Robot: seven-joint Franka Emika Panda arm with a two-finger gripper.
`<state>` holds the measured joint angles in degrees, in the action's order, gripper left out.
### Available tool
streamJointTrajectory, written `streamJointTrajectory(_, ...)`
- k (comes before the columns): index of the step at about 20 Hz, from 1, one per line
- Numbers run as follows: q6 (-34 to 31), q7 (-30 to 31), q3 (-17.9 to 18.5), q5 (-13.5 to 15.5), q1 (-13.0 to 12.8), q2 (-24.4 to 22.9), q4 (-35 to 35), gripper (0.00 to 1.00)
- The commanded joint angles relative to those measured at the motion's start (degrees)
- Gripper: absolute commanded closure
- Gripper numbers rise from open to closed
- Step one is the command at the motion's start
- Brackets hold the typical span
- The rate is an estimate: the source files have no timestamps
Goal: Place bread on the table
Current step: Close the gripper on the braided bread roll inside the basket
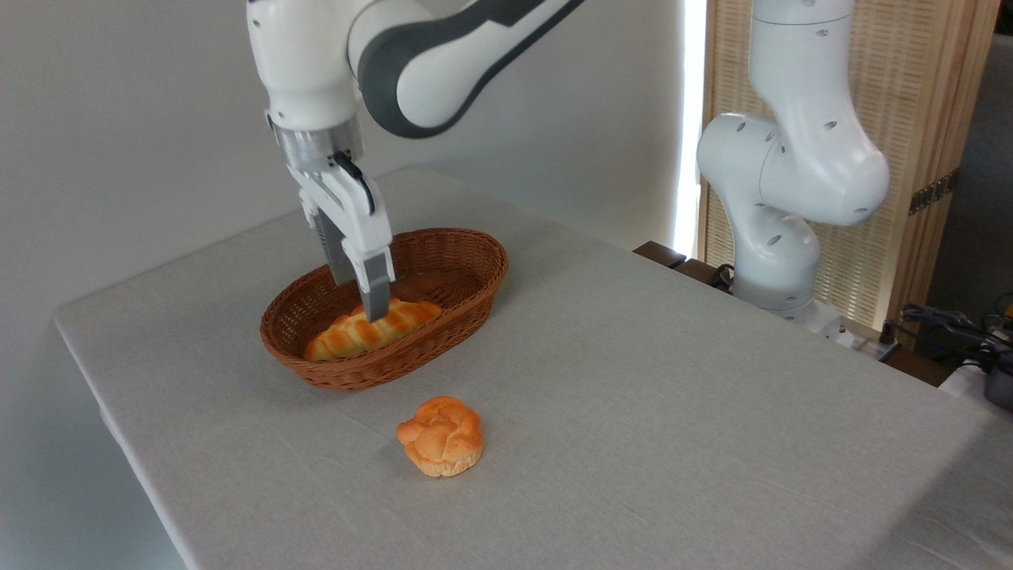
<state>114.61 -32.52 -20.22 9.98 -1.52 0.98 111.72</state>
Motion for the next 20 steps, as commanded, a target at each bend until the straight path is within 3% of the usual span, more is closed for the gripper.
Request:
streamJointTrajectory(1,4.9,0.2,-1.0,-0.8,-0.1,-0.1,3.3,0.00)
streamJointTrajectory(7,10.0,0.1,-2.4,-0.9,-0.2,0.5,7.5,0.00)
streamJointTrajectory(14,11.2,0.0,-3.0,-1.0,-0.2,1.3,8.6,0.00)
streamJointTrajectory(17,12.1,-0.1,-3.1,-1.0,-0.2,1.3,9.0,0.23)
streamJointTrajectory(18,12.1,-0.1,-3.1,-1.0,-0.2,1.3,9.0,0.37)
streamJointTrajectory(20,12.1,-0.3,-3.0,-1.0,-0.2,1.3,9.0,0.52)
